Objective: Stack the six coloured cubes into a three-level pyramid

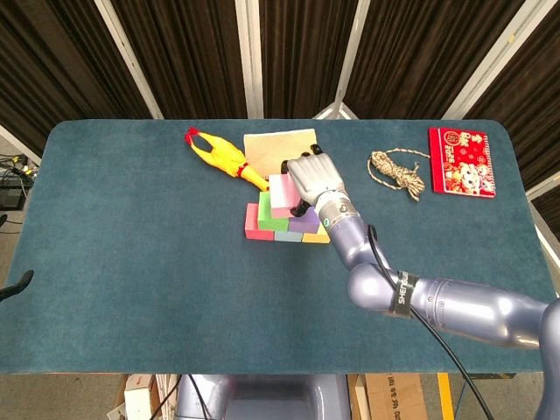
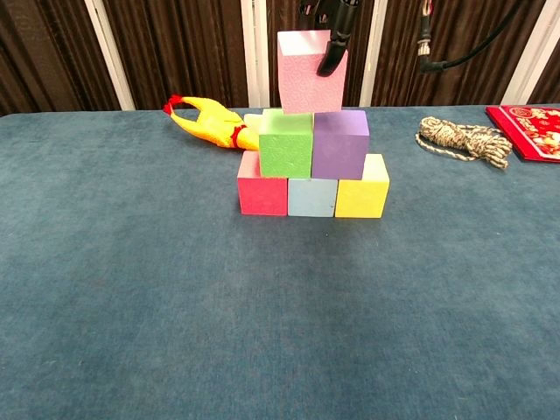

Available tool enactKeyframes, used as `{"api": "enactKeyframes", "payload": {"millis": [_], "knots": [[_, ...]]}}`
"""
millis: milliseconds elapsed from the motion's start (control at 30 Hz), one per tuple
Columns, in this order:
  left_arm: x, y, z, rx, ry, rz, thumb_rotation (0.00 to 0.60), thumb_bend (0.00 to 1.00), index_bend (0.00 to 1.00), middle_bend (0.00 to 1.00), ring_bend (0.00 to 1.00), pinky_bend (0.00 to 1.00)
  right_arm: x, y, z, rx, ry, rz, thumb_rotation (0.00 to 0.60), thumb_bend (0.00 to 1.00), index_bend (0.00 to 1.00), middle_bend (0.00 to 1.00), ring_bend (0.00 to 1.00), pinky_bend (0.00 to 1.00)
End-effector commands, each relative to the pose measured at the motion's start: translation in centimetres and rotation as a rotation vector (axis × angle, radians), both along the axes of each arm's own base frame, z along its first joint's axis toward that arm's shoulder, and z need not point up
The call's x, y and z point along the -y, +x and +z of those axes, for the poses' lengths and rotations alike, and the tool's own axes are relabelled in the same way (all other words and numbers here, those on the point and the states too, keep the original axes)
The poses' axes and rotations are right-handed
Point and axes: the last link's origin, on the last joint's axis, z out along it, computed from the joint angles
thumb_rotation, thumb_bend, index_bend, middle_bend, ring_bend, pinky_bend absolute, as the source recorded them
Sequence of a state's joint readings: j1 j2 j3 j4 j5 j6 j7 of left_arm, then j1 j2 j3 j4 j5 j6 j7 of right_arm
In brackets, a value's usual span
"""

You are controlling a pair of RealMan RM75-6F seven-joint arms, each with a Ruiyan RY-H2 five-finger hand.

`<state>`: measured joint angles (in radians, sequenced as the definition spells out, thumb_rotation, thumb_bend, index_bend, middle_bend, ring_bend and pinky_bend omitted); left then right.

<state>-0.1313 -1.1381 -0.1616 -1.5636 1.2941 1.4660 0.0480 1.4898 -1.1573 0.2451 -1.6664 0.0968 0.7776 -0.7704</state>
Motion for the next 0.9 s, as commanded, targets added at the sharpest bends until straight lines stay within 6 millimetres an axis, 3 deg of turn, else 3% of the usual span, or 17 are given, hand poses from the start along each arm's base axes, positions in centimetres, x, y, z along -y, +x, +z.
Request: {"api": "enactKeyframes", "payload": {"millis": [33, 900], "knots": [[0.0, 0.0, 0.0, 0.000, 0.000, 0.001, 0.600, 0.29, 0.09, 0.03, 0.00, 0.00, 0.2, 0.1, -0.2, -0.002, -0.017, -0.014, 0.600, 0.28, 0.51, 0.41, 0.20, 0.00], [-0.1, -0.3, 0.2, -0.003, 0.012, 0.008, 0.600, 0.29, 0.09, 0.03, 0.00, 0.00, 0.4, 0.2, -2.0, 0.005, 0.007, -0.049, 0.600, 0.29, 0.51, 0.41, 0.20, 0.00]]}}
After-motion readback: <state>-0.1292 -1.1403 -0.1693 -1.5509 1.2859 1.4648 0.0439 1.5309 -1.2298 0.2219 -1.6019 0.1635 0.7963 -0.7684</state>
